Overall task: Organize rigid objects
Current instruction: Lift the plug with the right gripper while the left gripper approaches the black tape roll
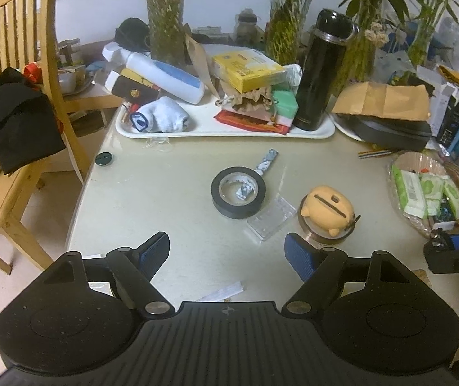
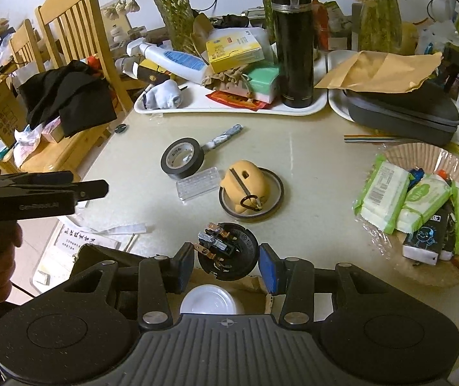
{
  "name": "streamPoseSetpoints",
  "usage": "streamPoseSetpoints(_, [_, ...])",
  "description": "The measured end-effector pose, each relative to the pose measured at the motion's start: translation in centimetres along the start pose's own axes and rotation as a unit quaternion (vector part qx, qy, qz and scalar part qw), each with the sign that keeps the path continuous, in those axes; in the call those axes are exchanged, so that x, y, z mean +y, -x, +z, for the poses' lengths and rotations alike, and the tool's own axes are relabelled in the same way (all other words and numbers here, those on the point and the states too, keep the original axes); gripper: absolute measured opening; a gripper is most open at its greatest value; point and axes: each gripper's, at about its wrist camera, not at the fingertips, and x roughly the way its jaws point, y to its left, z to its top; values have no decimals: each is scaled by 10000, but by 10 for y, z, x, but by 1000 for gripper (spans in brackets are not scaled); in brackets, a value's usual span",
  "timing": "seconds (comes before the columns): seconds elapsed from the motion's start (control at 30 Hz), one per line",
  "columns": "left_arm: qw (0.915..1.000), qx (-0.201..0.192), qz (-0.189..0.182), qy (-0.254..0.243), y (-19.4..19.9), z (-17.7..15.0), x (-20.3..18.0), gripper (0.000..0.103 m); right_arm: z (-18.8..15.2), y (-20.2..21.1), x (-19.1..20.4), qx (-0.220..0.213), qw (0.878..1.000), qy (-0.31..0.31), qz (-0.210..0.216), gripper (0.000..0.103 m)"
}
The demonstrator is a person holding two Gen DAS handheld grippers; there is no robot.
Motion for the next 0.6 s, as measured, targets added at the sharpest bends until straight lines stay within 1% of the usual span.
streamPoseSetpoints(0.17, [9999, 129, 43, -66, -17, 4, -4, 79, 1, 2, -2, -22, 10000, -21, 33, 46])
streamPoseSetpoints(0.33, [9995, 273, 2, -186, -36, 9, -7, 79, 1, 2, -2, -33, 10000, -29, 65, 46])
streamPoseSetpoints(0.47, [9990, 345, 45, -298, -52, 12, -8, 79, 2, 3, -2, -47, 9999, -52, 77, 47])
streamPoseSetpoints(0.6, [9990, 347, 35, -282, -66, 17, -8, 79, 3, 3, -3, -46, 9999, -69, 103, 47])
